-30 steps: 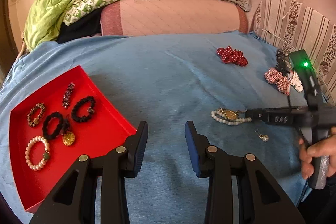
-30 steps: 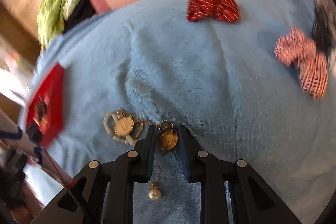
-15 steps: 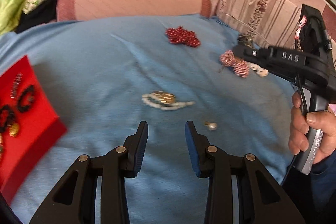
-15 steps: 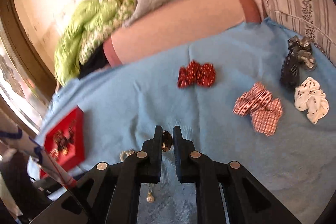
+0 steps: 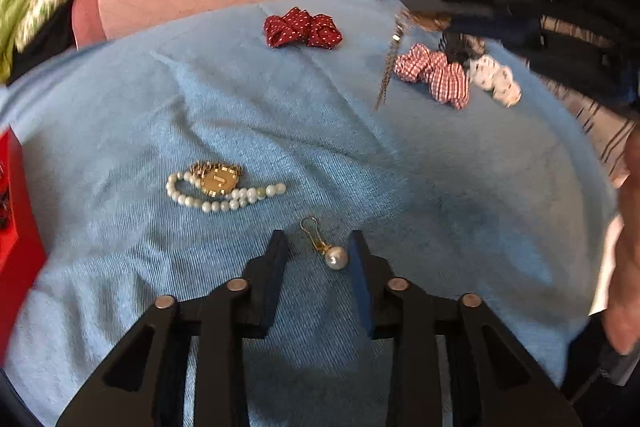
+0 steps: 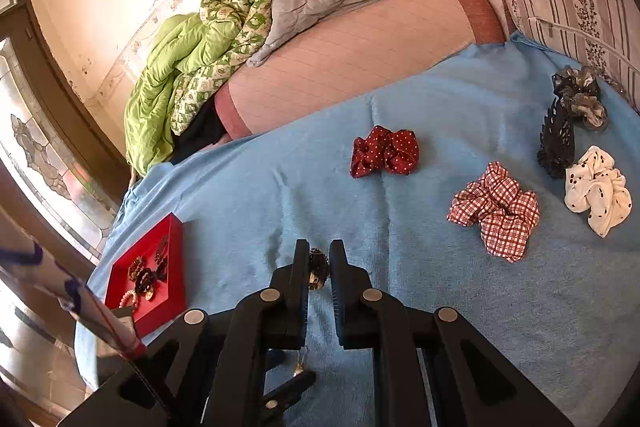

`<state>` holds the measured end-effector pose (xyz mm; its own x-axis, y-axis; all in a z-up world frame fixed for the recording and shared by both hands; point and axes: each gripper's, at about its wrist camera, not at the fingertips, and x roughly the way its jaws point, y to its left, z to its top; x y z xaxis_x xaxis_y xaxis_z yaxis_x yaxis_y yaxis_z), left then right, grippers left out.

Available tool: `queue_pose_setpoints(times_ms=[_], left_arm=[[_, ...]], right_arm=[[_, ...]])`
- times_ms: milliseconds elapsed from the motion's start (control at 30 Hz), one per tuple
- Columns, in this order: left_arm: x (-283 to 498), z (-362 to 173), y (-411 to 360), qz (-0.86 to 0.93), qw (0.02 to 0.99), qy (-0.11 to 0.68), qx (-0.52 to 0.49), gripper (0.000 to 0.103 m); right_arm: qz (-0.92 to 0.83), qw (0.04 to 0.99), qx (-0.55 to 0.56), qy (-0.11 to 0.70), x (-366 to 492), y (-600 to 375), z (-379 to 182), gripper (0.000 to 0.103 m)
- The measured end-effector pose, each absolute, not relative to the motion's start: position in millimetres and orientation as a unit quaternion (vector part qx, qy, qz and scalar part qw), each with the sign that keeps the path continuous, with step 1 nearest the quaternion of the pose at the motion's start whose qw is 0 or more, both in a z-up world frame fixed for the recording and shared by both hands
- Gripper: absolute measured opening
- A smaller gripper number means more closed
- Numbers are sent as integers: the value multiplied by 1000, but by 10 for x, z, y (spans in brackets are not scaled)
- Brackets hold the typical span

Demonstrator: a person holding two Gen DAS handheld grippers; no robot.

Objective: Organize jewelry
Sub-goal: 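Grasp the pearl earring with the left tool while the right tool grasps a gold chain, then carry the pearl earring and gold chain over the red tray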

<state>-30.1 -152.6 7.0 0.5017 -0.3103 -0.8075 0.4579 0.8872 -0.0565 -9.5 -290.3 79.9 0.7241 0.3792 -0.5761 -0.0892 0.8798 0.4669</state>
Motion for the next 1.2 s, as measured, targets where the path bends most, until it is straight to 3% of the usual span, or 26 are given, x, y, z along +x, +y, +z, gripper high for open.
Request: queue_pose_setpoints(times_ms=[33,67,633,1200], left_arm=[[-317,59,-1541,-213,868,439,91,13],[-323,56,-1526,-210,870,436,94,12],[-381,707,-578,-178,905,383,54,11],[-247,806,-95,-138,921,365,18,11]], right_arm=[[129,905,209,348,-96,-2907,798,11],[129,905,209,348,-92,-2910,798,11],[185,904,183,340,-153,-2515,897,11],[223,901,145,342,-126,-1973,876,11]])
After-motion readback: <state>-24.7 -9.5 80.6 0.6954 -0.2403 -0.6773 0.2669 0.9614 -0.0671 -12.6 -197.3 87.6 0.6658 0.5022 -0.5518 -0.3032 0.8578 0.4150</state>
